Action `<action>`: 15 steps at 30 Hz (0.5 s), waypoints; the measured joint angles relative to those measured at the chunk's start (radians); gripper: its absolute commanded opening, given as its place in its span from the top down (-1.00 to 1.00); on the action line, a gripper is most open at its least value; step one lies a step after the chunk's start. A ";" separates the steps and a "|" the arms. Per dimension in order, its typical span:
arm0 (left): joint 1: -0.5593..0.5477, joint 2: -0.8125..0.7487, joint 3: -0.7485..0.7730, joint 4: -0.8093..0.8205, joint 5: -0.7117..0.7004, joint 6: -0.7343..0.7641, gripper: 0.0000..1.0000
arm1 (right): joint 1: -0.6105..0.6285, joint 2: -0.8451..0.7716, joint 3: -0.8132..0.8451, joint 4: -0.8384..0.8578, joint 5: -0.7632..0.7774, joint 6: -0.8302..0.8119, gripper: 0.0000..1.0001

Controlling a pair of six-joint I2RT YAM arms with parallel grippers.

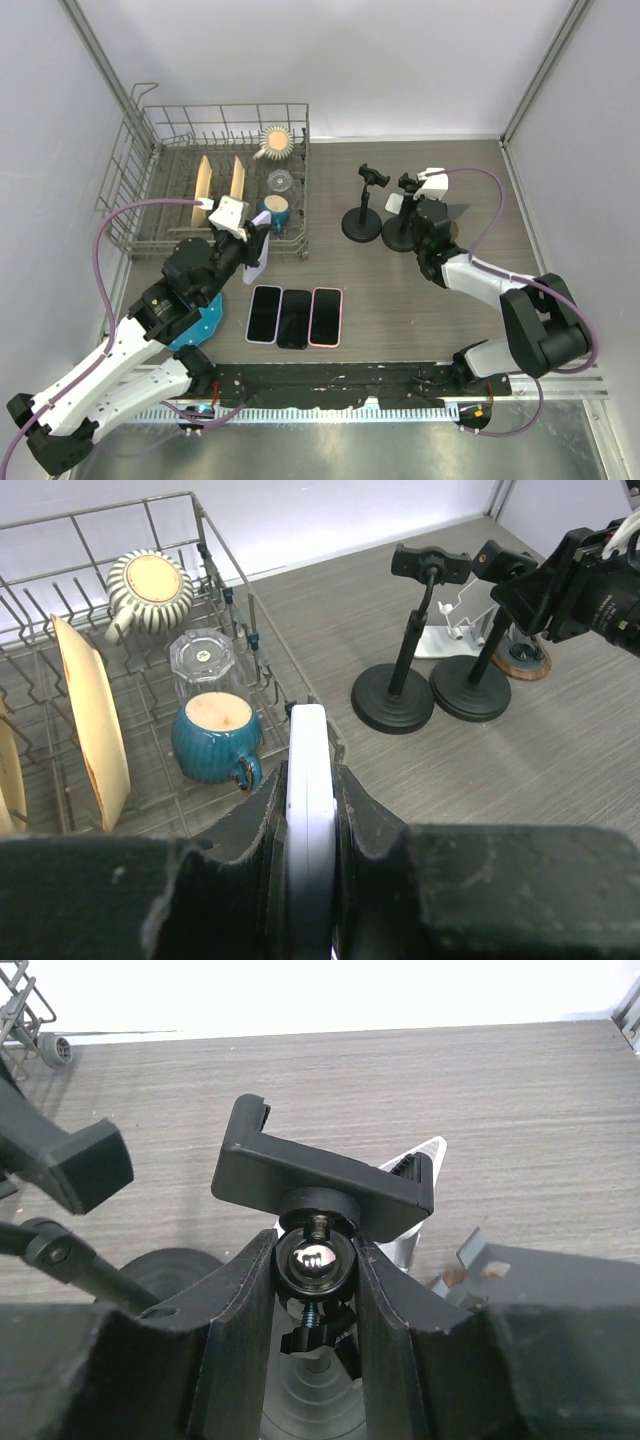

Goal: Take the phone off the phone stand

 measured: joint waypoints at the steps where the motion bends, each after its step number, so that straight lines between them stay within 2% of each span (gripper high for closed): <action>1: 0.000 -0.001 0.000 0.003 -0.001 0.000 1.00 | 0.000 0.018 0.008 0.015 -0.002 -0.005 0.98; 2: 0.000 -0.001 0.000 0.007 -0.003 -0.001 1.00 | -0.001 0.031 0.016 0.024 -0.003 -0.009 0.95; 4: 0.000 -0.002 0.000 0.011 -0.007 -0.002 1.00 | -0.001 0.049 0.032 0.026 -0.008 -0.014 0.67; 5: 0.000 -0.002 0.000 0.011 -0.008 -0.003 1.00 | -0.001 0.050 0.035 0.026 -0.010 -0.015 0.49; 6: 0.000 -0.002 0.000 0.012 -0.011 -0.005 1.00 | -0.002 0.049 0.036 0.019 -0.013 -0.014 0.12; 9: 0.000 -0.002 0.000 0.013 -0.023 -0.013 1.00 | -0.002 0.027 0.038 -0.024 -0.028 -0.006 -0.36; 12: 0.000 -0.002 0.000 0.013 -0.034 -0.033 1.00 | -0.002 -0.038 0.038 -0.112 -0.042 0.005 -0.54; 15: 0.000 0.000 0.000 0.013 -0.051 -0.056 1.00 | 0.001 -0.148 0.046 -0.225 -0.048 0.016 -0.60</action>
